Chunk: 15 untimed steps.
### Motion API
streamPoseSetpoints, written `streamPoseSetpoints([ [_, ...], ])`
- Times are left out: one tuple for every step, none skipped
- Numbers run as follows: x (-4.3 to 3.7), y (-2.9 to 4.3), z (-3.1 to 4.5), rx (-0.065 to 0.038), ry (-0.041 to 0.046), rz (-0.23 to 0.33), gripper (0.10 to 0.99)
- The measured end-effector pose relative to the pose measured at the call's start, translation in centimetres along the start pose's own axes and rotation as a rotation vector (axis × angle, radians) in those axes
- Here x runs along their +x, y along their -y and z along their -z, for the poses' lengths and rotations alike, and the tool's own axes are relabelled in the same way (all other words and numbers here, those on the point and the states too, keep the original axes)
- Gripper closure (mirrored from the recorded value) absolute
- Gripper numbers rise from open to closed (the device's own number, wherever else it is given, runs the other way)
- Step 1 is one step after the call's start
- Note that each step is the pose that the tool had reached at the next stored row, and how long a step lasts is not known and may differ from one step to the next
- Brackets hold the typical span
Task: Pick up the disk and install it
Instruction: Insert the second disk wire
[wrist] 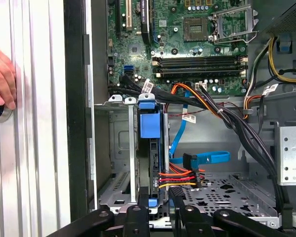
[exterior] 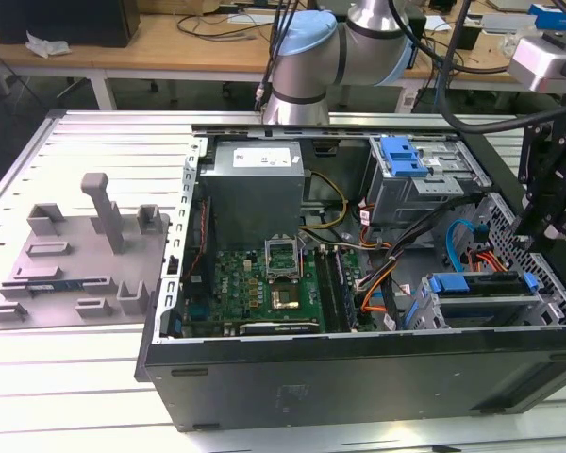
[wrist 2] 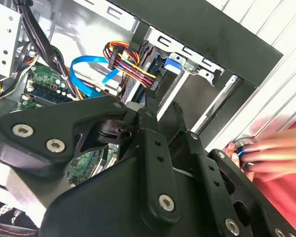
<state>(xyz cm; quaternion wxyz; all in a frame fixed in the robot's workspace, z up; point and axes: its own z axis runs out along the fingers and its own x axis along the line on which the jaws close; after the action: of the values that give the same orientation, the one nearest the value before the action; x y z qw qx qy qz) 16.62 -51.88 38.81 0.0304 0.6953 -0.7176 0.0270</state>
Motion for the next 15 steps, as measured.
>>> streamPoseSetpoints([
  [0.0, 0.0, 0.0, 0.0, 0.0, 0.0, 0.784],
  [0.0, 0.0, 0.0, 0.0, 0.0, 0.0, 0.784],
  [0.0, 0.0, 0.0, 0.0, 0.0, 0.0, 0.784],
  [0.0, 0.0, 0.0, 0.0, 0.0, 0.0, 0.784],
  [0.0, 0.0, 0.0, 0.0, -0.0001, 0.0, 0.784],
  [-0.01, 0.0, 0.0, 0.0, -0.0001, 0.0, 0.784],
  [-0.08, 0.0, 0.0, 0.0, -0.0013, 0.0, 0.784],
  [-0.79, -0.01, 0.06, 0.001, -0.0153, 0.0, 0.784],
  [-2.17, -0.05, 0.18, 0.001, -0.0408, 0.0, 0.784],
  [-3.67, -0.1, 0.28, 0.002, -0.0683, 0.0, 0.784],
  [-4.33, -0.12, 0.28, 0.003, -0.087, 0.0, 0.784],
  [-4.85, -0.14, 0.28, 0.003, -0.1034, -0.001, 0.784],
  [-5.19, -0.15, 0.26, 0.003, -0.114, -0.001, 0.784],
  [-5.8, -0.18, 0.29, 0.003, -0.1342, -0.001, 0.784],
  [-6.45, -0.28, 0.27, 0.004, -0.1538, -0.001, 0.784],
])
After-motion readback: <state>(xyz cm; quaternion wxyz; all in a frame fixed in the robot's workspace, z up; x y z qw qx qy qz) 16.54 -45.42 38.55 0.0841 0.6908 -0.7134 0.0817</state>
